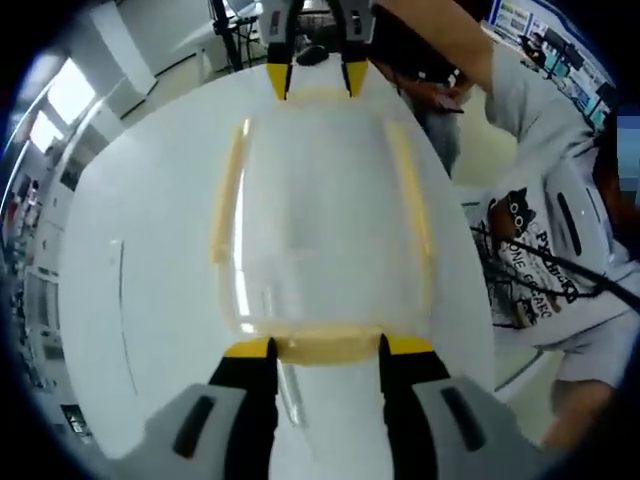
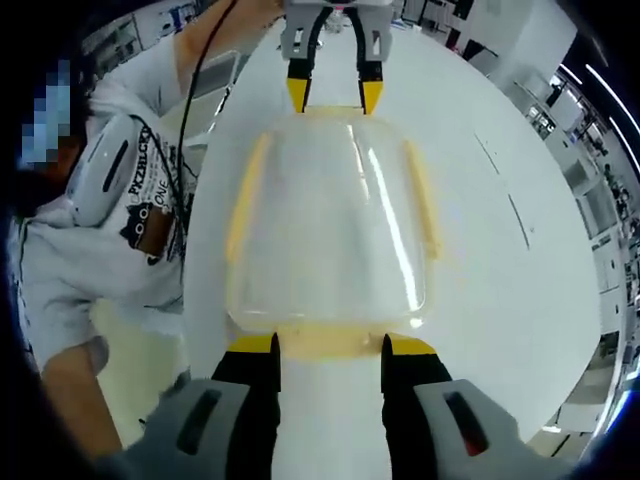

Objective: Snap each plastic latch of the storage box into its locked position after aligning the lid with the box until every specified latch is closed and the lid sits flush.

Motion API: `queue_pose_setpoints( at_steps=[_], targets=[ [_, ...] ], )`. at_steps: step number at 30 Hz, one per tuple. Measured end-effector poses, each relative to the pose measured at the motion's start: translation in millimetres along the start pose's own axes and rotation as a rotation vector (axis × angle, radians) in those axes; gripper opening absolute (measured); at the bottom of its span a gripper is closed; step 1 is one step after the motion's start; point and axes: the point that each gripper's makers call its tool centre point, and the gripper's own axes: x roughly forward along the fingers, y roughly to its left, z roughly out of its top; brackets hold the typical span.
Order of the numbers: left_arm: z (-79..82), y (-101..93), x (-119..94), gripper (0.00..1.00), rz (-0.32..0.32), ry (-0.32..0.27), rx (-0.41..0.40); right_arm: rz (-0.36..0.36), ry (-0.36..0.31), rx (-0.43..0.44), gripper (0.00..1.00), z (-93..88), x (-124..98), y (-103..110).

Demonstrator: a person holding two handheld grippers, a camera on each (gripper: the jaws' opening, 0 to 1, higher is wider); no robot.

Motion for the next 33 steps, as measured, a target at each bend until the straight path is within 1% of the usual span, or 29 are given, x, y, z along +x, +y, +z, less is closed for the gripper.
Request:
queue_pose_setpoints(
  at_steps=[7,13,20,26,33],
  targets=[
    [-17.6,2.8,-7.0,0.39,0.005,-0.006,-0.021,0.006,-0.003,-0.018,0.37,19.5,3.8,-6.0],
    [-50.0,-0.8,-10.1,0.39,0.015,0.006,-0.037,0.008,0.003,-0.04,0.37,47.8,18.4,-7.1],
    [-77.5,-5.3,-19.8,0.39,0.023,0.02,-0.064,0.018,-0.001,-0.069,0.37,75.3,29.0,-9.2],
    [-93.2,-8.7,-26.3,0.39,0.032,0.02,-0.088,0.025,-0.007,-0.091,0.37,92.3,35.3,-12.1],
    [-110.7,-11.0,-32.0,0.39,0.038,0.038,-0.106,0.035,-0.011,-0.106,0.37,109.5,44.0,-11.9]
  ],
)
